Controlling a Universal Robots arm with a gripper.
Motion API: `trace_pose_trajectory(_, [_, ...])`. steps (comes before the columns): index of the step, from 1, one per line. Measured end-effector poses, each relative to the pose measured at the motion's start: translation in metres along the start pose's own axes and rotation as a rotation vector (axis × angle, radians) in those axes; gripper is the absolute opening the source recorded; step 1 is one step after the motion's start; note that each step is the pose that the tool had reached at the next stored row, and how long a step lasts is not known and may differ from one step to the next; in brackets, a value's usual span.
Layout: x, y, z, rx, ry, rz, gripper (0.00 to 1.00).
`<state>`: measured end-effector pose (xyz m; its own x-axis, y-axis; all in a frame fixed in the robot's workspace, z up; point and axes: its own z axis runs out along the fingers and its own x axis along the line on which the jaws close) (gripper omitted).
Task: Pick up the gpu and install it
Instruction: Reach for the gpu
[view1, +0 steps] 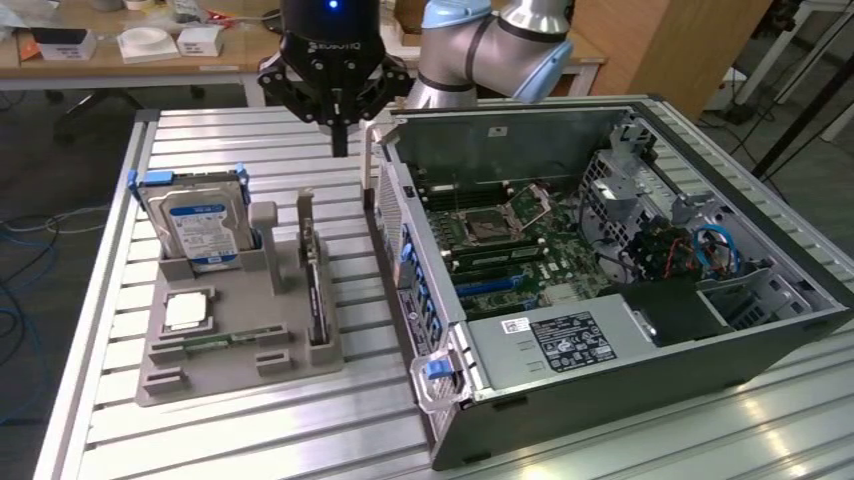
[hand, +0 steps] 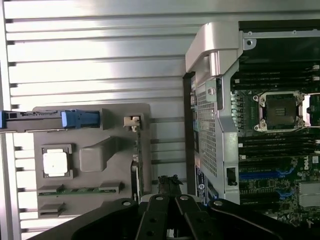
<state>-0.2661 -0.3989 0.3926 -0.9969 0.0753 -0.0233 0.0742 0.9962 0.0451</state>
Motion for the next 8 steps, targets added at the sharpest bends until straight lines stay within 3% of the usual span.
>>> trace_pose_trajectory(8, [0.020, -0.0015, -0.0005, 0.0000, -0.0001, 0.000, 0.11])
